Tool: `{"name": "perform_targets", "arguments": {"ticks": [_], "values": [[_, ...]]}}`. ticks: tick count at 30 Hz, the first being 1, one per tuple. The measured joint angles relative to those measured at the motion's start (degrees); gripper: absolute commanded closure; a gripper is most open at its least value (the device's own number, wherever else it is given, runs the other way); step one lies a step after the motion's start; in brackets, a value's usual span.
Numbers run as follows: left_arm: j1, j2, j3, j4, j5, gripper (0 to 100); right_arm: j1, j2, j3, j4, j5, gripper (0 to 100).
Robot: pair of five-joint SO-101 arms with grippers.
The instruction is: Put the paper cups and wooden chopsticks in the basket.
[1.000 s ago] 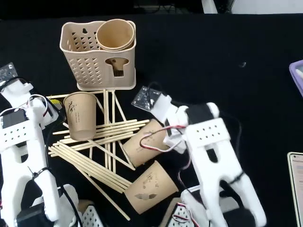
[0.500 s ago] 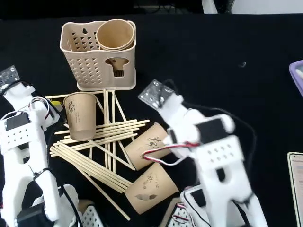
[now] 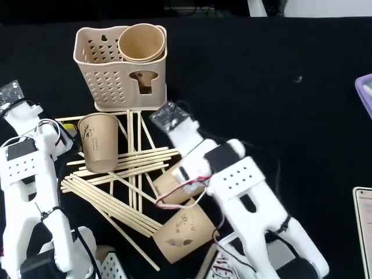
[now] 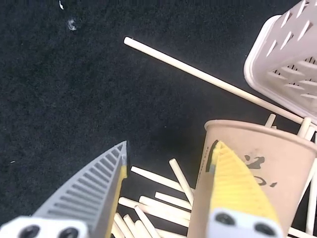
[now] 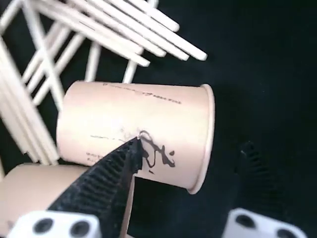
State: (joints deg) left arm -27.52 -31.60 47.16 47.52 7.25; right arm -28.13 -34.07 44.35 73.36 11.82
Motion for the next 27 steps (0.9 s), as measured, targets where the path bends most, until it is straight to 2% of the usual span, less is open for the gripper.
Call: {"name": "perform_targets", "arguments": {"ticks": [3, 5, 10, 16, 20, 27], "values": [[0.0, 0.0, 0.0, 0.0, 0.0, 73, 3.3, 1.2, 0.2, -0.3, 0.0, 70.4], [0.0, 0.0, 0.0, 0.0, 0.0, 73, 3.6, 2.3, 0.1, -0.1, 0.0, 74.0], [0.0, 0.0, 0.0, 0.0, 0.0, 73, 2.9, 4.3, 0.0, 0.8, 0.0, 98.4], [0.0, 0.0, 0.0, 0.0, 0.0, 73, 2.8, 4.0, -1.2, 3.0, 0.3, 98.7], [0.0, 0.0, 0.0, 0.0, 0.0, 73, 2.6, 0.1, -4.9, 12.2, 1.2, 98.8], [0.0, 0.0, 0.0, 0.0, 0.0, 73, 5.4, -10.0, -16.8, 23.4, 8.8, 98.8]]}}
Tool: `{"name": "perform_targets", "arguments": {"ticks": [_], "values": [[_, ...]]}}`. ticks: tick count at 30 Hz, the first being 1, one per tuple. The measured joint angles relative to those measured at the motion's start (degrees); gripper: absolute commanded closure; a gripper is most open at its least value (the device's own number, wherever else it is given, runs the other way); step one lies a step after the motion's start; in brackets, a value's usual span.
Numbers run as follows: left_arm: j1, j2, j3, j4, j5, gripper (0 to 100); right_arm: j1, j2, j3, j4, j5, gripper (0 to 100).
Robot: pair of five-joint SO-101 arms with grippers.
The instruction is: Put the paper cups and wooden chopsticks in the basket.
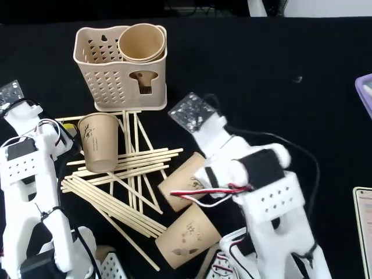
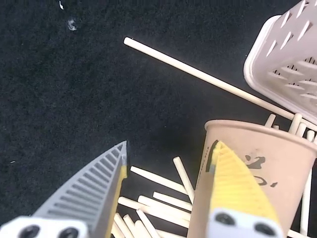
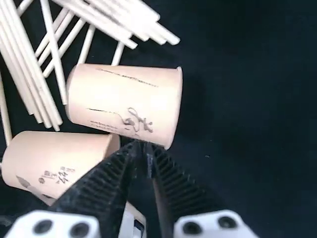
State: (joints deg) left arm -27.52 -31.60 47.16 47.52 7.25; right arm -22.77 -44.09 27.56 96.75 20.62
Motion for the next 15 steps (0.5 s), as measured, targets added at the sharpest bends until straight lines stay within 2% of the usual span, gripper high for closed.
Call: {"name": "perform_targets", "arguments": {"ticks": [4, 10, 15], "values": [[0.0, 0.0, 0.0, 0.0, 0.0, 73, 2.7, -0.6, -0.9, 0.9, 1.4, 97.2], [0.0, 0.0, 0.0, 0.0, 0.0, 73, 4.6, 2.8, 3.8, -2.6, 1.6, 75.0], [0.0, 0.0, 0.0, 0.0, 0.0, 73, 4.6, 6.9, 9.2, -7.9, 0.7, 74.5]]}}
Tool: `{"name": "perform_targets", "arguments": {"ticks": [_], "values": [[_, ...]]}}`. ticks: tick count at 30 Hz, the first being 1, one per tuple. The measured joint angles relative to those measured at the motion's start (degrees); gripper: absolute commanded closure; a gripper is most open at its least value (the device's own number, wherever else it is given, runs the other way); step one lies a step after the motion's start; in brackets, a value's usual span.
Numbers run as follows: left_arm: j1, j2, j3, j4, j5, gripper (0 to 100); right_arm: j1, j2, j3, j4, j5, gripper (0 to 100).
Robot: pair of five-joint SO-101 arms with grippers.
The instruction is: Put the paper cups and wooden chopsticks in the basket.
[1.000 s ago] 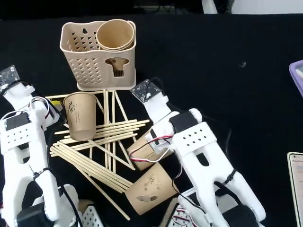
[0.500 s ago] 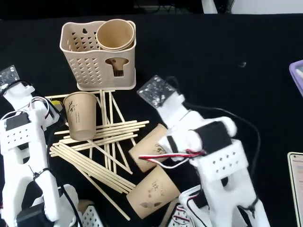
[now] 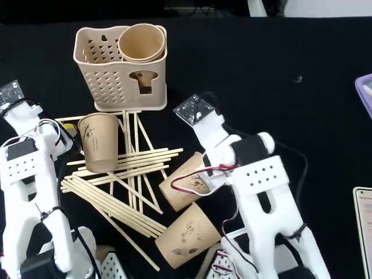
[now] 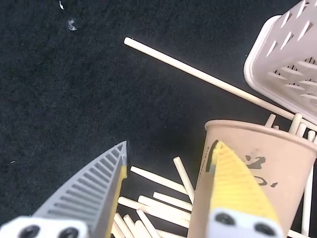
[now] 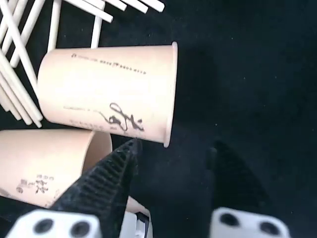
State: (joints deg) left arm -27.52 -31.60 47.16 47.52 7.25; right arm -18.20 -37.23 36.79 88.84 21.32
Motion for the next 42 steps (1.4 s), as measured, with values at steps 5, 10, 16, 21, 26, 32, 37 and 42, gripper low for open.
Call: {"name": "perform_targets", "arguments": {"ticks": [5, 10, 16, 21, 26, 32, 37, 42], "values": [[0.0, 0.0, 0.0, 0.0, 0.0, 73, -5.8, 0.4, 1.1, -1.2, -0.1, 76.3], [0.0, 0.0, 0.0, 0.0, 0.0, 73, -7.4, 0.4, 7.3, -9.2, 0.0, 79.0], [0.0, 0.0, 0.0, 0.0, 0.0, 73, -7.6, -0.2, 12.0, -12.4, -0.2, 79.4], [0.0, 0.0, 0.0, 0.0, 0.0, 73, -7.6, 0.1, 12.1, -11.7, -0.2, 79.1], [0.0, 0.0, 0.0, 0.0, 0.0, 73, -7.6, 0.0, 15.8, -13.1, 0.8, 78.9], [0.0, 0.0, 0.0, 0.0, 0.0, 73, -6.8, 0.0, 16.9, -15.1, 1.1, 83.5], [0.0, 0.0, 0.0, 0.0, 0.0, 73, -6.0, -0.1, 16.9, -15.2, 1.4, 97.7], [0.0, 0.0, 0.0, 0.0, 0.0, 73, -5.8, 0.0, 14.6, -13.5, 1.6, 98.7]]}}
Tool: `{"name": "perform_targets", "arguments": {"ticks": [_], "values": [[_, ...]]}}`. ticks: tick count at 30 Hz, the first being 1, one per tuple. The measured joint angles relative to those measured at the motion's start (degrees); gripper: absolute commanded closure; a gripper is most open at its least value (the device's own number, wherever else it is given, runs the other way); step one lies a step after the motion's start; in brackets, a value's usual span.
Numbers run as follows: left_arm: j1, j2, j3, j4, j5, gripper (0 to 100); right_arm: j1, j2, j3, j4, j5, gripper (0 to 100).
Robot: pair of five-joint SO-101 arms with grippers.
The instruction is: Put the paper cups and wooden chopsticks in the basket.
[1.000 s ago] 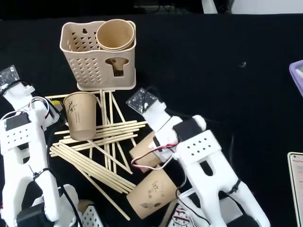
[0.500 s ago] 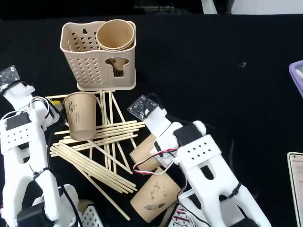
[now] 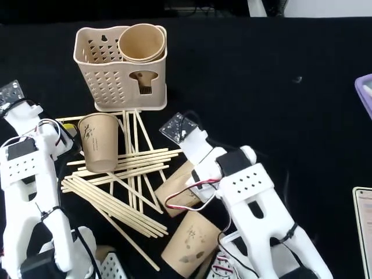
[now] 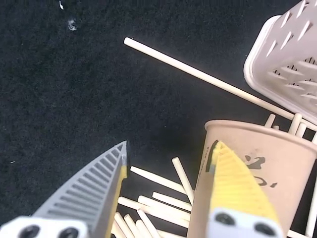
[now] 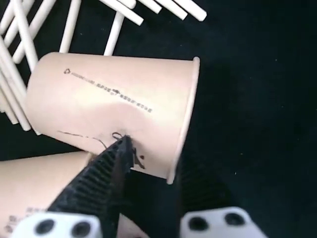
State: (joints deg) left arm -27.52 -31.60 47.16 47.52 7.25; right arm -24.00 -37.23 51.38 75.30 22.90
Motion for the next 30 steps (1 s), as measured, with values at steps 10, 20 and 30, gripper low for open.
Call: {"name": "perform_targets", "arguments": {"ticks": [10, 20, 30], "values": [[0.0, 0.0, 0.0, 0.0, 0.0, 73, -0.2, 1.1, -14.2, 14.2, 0.1, 98.8], [0.0, 0.0, 0.0, 0.0, 0.0, 73, 1.8, 1.1, -22.6, 22.0, 4.3, 98.7], [0.0, 0.0, 0.0, 0.0, 0.0, 73, 3.3, 1.2, -25.2, 20.6, 4.3, 98.8]]}}
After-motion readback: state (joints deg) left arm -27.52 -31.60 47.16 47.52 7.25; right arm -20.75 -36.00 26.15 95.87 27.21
